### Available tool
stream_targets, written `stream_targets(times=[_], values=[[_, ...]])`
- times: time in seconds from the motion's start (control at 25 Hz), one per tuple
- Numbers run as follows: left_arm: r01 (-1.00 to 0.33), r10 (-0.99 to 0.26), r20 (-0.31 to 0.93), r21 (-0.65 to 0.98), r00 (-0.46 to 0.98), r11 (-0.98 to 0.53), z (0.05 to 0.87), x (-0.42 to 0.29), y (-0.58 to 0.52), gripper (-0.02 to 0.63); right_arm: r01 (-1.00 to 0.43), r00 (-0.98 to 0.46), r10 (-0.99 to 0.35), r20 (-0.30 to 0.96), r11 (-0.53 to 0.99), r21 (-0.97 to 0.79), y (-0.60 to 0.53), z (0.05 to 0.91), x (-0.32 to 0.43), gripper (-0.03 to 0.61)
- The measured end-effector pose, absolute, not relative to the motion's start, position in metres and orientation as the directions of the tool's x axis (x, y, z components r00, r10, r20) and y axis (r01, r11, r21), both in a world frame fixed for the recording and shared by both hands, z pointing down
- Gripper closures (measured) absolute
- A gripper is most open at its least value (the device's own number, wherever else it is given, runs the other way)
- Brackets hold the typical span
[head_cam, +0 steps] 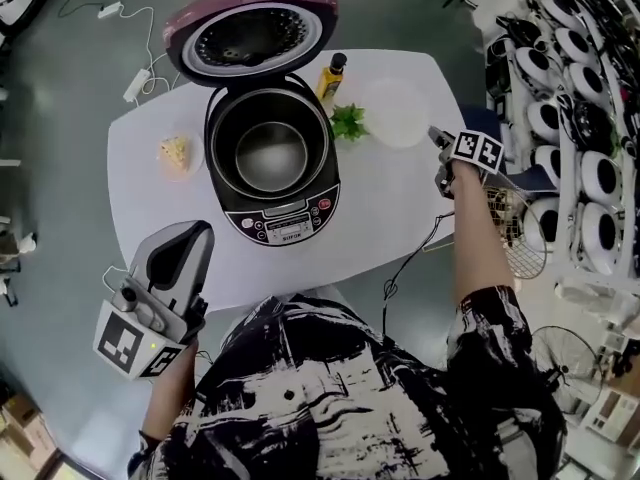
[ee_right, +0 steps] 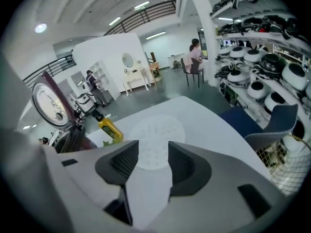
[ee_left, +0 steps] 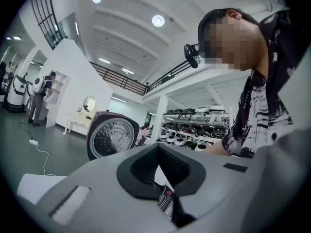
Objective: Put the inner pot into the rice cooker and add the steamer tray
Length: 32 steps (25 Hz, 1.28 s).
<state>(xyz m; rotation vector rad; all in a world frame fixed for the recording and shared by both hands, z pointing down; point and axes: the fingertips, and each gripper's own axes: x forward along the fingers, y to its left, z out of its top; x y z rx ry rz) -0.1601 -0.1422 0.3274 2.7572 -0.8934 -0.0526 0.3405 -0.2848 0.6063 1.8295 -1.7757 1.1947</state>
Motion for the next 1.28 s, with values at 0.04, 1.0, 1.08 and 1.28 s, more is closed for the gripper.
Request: stream_targets(times=[0.04,1.0,1.08,1.28], values=[[-0.577,-0.584,0.051,0.239,0.81,-0.781,0.331,-0.155,-0.145,0.609,-0.928,-0.124,-0.644,0.755,-0.195,-0.318,-0.287,0.624,0.346,0.393],[-0.7,-0.677,0.185,0.256,0.713,-0.667,0.367,-0.138,-0.171,0.609,-0.915,0.018,-0.319,0.948,-0.387,-0.112,-0.315,0.771,0.39,0.577],[-0.693,-0.671,0.179,0.256,0.72,-0.674,0.365,-0.138,-0.171,0.609,-0.933,0.019,-0.312,0.95,-0.348,-0.095,-0.314,0.764,0.391,0.578],[-0.657,-0.643,0.149,0.26,0.751,-0.708,0.359,-0.134,-0.168,0.609,-0.929,-0.012,-0.368,0.93,-0.339,-0.146,-0.306,0.726,0.398,0.578]])
